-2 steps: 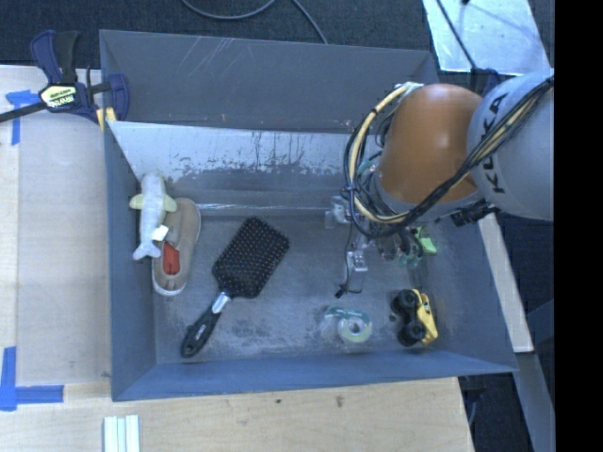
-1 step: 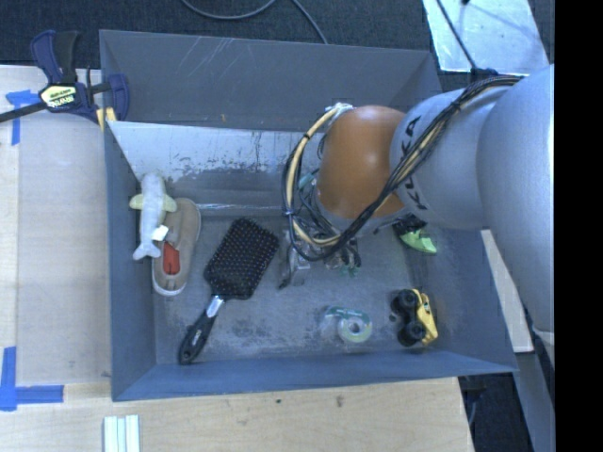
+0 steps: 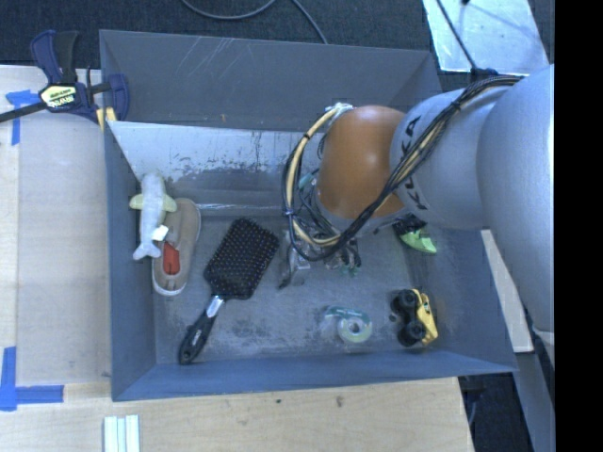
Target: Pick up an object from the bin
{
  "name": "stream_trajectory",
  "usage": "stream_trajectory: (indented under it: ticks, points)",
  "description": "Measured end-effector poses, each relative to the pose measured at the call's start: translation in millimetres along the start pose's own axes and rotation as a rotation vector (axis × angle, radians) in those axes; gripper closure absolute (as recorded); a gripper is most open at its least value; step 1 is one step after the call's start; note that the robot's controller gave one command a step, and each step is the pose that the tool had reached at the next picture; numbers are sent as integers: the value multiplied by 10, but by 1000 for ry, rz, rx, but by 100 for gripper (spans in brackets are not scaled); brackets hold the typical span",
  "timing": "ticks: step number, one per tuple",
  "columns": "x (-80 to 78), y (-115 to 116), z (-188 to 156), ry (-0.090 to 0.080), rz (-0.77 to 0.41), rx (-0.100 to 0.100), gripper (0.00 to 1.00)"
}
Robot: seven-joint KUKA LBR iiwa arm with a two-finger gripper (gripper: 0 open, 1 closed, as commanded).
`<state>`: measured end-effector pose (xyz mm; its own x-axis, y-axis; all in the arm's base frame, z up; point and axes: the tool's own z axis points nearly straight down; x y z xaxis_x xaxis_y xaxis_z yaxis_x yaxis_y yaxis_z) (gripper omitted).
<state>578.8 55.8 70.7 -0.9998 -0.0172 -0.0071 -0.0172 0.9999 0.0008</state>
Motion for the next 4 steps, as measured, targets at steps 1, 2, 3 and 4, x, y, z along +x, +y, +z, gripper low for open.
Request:
stream_trajectory:
  ticks: [1,2,3,4]
  points:
    - [689,-41,-1285,2,-35,0,0]
    - [683,-41,-1344,-5,-35,0,0]
    - [547,93,-999,-13,-49,0,0]
    - [306,404,-591,-7,-55,0,0]
